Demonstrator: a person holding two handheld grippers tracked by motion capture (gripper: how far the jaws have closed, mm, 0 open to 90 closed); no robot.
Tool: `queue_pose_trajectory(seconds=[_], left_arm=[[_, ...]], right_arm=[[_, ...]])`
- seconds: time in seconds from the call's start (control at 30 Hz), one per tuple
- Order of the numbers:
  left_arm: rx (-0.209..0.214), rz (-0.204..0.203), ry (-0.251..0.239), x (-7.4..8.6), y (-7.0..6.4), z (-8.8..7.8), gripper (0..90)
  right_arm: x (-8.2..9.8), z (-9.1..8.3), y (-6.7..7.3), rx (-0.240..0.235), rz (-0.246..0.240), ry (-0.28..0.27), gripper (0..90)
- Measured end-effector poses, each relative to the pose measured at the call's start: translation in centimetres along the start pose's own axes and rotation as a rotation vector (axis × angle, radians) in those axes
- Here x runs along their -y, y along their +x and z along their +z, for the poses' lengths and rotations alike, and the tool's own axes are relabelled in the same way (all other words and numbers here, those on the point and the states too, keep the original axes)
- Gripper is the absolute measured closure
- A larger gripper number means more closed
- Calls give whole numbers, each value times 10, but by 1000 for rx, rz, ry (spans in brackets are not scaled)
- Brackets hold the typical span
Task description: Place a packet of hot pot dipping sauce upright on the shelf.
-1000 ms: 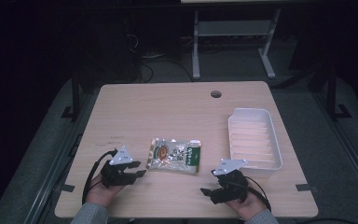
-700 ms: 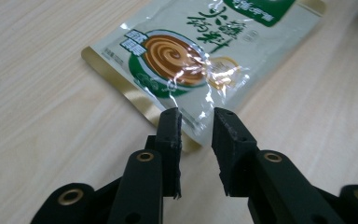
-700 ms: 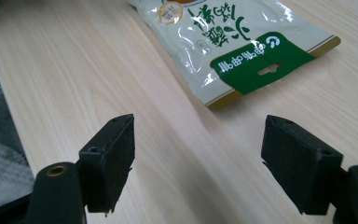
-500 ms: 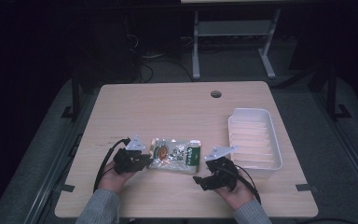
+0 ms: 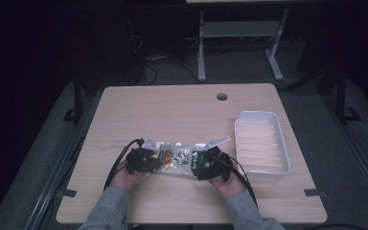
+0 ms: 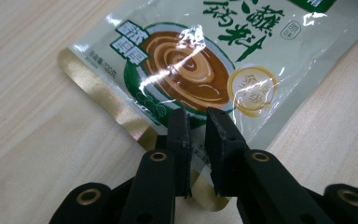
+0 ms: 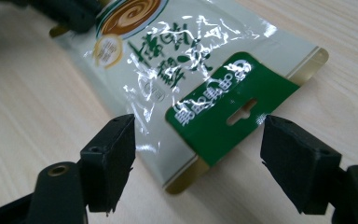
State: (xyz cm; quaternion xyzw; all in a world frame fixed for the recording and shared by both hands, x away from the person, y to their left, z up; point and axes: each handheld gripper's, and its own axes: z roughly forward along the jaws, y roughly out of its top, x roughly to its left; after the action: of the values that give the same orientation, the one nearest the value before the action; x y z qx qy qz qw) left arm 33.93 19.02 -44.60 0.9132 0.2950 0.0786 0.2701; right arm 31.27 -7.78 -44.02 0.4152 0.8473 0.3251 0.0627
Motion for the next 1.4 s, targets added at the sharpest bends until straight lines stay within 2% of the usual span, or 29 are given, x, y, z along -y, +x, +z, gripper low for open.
queue_pose_trajectory(seconds=[0.27, 0.4, 0.6, 0.67, 0.83, 0.97, 1.0, 1.03, 1.13, 1.2, 1.27, 1.4], left_arm=[[-2, 1, 11, 1, 0, 1, 794], [-5, 5, 14, 1, -1, 2, 794], [-11, 9, 16, 1, -2, 2, 794], [-15, 15, 18, 1, -2, 2, 794], [-25, 22, 23, 0, -3, 3, 793], [-23, 21, 20, 1, -3, 3, 791], [-26, 25, 20, 1, -4, 3, 790], [-30, 28, 19, 1, -5, 3, 789], [-29, 25, 0, 3, -4, 3, 785], [-23, 9, -21, 6, -3, 3, 785], [-24, 8, -29, 8, -4, 3, 784], [-33, 18, -29, 8, -5, 1, 761]], right_arm=[[-8, 15, -11, 28, 80, 32, 257], [-8, 20, -17, 18, 140, 45, 255], [-8, 24, -24, -73, 207, 25, 311], [-9, 25, -24, -91, 219, 14, 335], [-12, 22, -18, -139, 204, -30, 473], [-15, 26, -17, -156, 199, -23, 541], [-17, 30, -17, -172, 199, -20, 600], [-18, 31, -18, -179, 211, -22, 616], [-22, 33, -18, -168, 212, -18, 680], [-24, 36, -19, -155, 220, -8, 728], [-25, 38, -21, -143, 227, -12, 810], [-25, 39, -24, -148, 240, -24, 877]])
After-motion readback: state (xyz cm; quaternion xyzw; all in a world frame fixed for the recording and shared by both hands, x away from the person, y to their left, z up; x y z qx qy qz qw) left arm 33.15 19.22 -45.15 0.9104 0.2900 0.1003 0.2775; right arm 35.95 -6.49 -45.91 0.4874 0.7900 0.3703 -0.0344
